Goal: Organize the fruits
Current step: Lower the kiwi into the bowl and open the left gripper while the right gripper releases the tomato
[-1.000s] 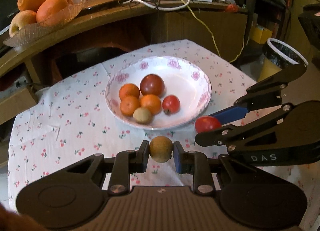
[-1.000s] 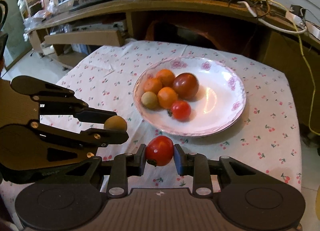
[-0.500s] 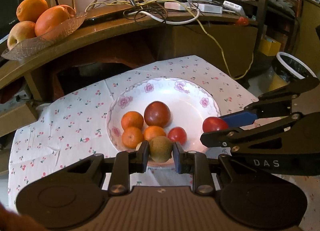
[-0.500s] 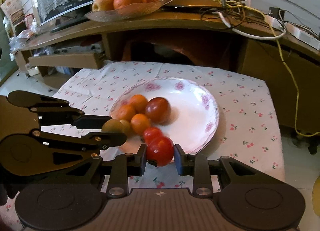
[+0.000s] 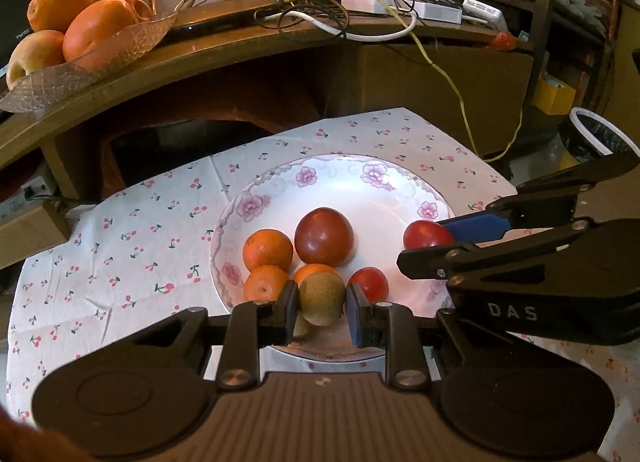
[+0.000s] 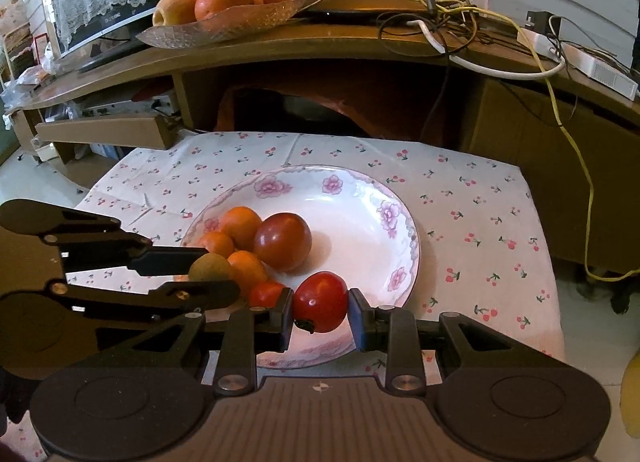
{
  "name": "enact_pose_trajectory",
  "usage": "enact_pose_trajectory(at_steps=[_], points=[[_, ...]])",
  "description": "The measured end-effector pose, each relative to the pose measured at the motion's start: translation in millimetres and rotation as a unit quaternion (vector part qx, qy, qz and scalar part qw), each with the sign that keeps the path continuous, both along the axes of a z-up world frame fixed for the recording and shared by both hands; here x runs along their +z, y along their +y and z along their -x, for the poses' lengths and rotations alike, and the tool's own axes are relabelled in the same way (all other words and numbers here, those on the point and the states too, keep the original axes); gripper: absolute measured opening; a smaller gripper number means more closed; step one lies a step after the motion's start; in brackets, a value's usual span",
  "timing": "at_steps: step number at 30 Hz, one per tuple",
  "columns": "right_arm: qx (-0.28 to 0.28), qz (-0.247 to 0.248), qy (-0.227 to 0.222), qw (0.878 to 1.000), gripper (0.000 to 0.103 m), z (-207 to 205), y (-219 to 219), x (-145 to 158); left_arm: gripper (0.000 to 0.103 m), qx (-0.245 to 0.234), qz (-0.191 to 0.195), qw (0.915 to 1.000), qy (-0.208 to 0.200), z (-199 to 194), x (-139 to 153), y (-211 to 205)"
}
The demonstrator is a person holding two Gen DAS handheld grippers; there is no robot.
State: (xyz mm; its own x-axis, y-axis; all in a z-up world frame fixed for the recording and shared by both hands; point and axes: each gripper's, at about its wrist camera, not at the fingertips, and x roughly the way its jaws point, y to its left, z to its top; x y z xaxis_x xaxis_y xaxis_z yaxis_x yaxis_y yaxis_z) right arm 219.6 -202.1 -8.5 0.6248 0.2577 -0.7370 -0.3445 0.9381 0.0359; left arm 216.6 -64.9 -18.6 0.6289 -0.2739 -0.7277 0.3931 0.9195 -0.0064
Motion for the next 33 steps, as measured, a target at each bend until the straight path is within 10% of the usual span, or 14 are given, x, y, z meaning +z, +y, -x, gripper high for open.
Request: enact_pose_trajectory(at_steps=[33], points=[[-0.032,-0.01,-0.006,0.999,0.037,-13.9,-4.5,-5.9,0.033,0.001,0.0,1.0,-0.009,-3.0,-3.4,-2.4]])
